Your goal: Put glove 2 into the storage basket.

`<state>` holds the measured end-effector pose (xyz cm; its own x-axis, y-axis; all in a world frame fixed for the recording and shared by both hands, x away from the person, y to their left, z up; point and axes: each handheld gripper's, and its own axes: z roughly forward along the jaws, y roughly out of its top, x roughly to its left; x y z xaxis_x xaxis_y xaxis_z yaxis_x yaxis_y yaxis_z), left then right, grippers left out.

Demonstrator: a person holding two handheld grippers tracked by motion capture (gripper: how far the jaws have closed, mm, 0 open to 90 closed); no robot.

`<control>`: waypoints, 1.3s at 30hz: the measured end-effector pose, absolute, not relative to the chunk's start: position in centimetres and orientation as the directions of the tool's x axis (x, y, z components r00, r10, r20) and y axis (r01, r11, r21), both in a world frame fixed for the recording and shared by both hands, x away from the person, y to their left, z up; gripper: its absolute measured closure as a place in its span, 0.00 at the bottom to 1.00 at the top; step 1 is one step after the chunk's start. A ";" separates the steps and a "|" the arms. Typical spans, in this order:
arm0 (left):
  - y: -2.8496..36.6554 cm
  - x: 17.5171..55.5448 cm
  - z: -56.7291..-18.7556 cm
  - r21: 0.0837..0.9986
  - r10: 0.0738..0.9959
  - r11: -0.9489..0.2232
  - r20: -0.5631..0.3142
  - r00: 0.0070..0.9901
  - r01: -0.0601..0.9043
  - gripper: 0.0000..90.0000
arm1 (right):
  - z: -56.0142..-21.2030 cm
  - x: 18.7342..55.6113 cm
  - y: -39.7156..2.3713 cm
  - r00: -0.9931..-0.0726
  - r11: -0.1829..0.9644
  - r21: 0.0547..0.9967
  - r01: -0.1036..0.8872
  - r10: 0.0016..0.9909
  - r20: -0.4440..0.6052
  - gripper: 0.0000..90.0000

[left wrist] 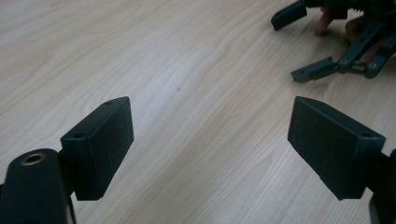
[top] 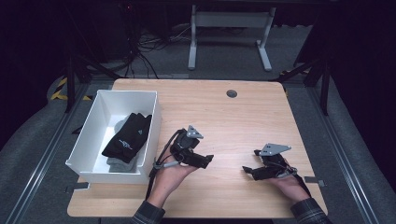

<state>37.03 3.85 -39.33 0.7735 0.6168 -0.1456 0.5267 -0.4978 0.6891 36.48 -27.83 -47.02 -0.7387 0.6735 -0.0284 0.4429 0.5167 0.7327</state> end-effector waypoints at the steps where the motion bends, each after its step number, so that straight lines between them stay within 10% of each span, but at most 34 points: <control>1: 3.7 37.0 -39.9 0.684 0.612 -0.506 -0.144 0.778 0.525 0.17 | -47.0 36.5 -27.8 -0.739 0.517 0.733 0.443 0.673 -0.029 0.18; 39: 2.4 36.8 -47.6 0.684 0.608 -0.572 -0.017 0.794 0.453 0.00 | -47.0 36.4 -27.8 -0.740 0.517 0.733 0.442 0.672 -0.029 0.17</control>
<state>36.78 2.45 -47.63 0.7939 0.6078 -0.0168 0.4526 -0.5722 0.6839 36.43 -27.84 -47.03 -0.7396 0.6725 -0.0286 0.4420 0.5173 0.7328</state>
